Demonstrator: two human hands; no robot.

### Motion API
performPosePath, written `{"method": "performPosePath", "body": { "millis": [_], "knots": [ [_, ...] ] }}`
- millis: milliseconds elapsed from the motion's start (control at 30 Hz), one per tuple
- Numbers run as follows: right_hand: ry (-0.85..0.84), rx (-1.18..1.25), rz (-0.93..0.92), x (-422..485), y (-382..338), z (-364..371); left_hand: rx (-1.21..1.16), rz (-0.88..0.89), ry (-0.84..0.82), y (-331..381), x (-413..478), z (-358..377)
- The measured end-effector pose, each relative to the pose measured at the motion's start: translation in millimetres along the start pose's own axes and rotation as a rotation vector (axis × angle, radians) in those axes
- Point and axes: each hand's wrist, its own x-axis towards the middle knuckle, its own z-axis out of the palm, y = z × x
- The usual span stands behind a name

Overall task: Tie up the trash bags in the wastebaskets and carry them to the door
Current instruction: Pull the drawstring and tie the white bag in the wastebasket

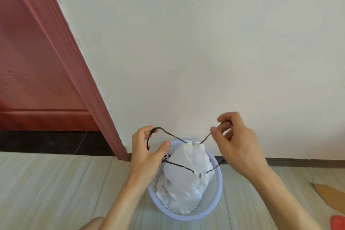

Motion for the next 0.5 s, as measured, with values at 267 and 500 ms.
{"method": "performPosePath", "body": {
  "millis": [267, 500],
  "knots": [
    [0.055, -0.114, 0.009, 5.5, 11.2, -19.4, -0.051, -0.064, -0.202, -9.8, 0.1, 57.4],
    [0.203, 0.368, 0.034, 4.0, -8.4, -38.9, 0.03, 0.19, -0.345, 83.3, 9.5, 64.1]
  ]
}}
